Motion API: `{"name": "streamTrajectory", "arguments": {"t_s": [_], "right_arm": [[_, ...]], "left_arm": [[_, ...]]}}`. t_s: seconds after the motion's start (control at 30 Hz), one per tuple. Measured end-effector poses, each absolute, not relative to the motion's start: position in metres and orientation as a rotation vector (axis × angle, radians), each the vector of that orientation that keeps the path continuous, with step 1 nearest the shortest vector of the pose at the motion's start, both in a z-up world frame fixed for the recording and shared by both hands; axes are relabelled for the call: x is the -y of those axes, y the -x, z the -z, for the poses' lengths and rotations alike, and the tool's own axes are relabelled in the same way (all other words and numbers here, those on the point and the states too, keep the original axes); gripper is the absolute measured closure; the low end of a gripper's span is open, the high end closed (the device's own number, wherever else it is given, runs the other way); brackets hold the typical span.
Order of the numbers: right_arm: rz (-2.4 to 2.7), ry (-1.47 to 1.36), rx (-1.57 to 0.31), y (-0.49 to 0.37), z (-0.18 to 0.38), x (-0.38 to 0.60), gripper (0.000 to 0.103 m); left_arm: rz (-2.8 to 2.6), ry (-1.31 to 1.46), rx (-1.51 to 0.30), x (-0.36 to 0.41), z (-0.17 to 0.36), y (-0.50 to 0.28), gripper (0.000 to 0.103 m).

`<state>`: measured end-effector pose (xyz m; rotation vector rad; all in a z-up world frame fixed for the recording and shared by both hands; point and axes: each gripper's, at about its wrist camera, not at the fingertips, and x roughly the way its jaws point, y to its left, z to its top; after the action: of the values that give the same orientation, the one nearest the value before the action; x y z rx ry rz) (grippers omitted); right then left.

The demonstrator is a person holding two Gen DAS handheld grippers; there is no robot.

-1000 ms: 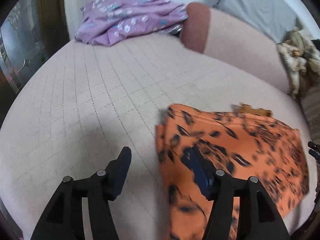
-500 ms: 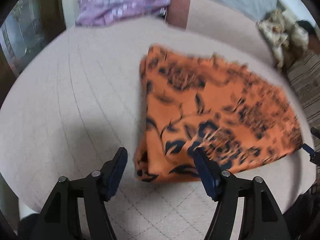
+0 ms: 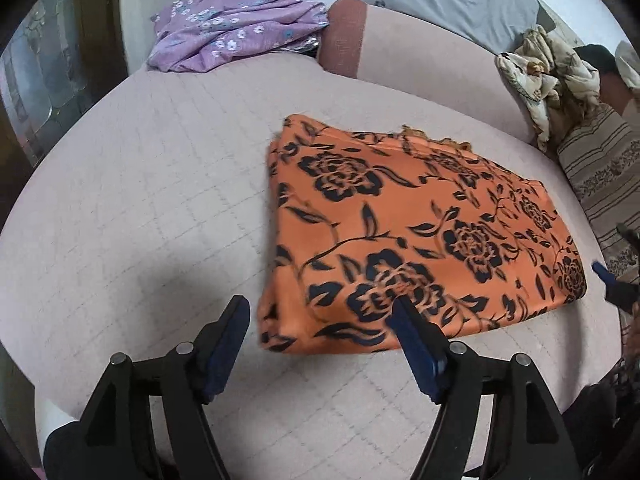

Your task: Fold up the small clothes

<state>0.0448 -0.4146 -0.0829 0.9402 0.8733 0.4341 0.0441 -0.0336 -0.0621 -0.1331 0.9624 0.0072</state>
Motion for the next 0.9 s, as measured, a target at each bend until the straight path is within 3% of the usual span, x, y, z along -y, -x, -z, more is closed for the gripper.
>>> {"name": "streamTrajectory", "arguments": {"t_s": [0.07,0.17,0.4,0.63,0.9], "right_arm": [[-0.428,-0.944,-0.869,-0.058,0.091,0.417,0.010],[-0.267,-1.046,-0.981,-0.084,0.144,0.443,0.011],[-0.334,-0.939,-0.853,-0.041,0.081,0.421,0.010],[-0.219,-1.045,-0.967,-0.001,0.126,0.413,0.010],[-0.130,-1.098,-0.907,-0.034,0.135,0.426,0.010]], "left_arm": [[0.010,0.123,-0.970,0.042,0.062,-0.048,0.029],[0.015,0.100,-0.975,0.051,0.061,-0.053,0.029],[-0.021,0.112,-0.979,0.054,0.064,-0.068,0.024],[-0.008,0.069,-1.021,0.064,0.068,-0.067,0.024],[-0.026,0.067,-1.008,0.061,0.061,-0.061,0.024]]}}
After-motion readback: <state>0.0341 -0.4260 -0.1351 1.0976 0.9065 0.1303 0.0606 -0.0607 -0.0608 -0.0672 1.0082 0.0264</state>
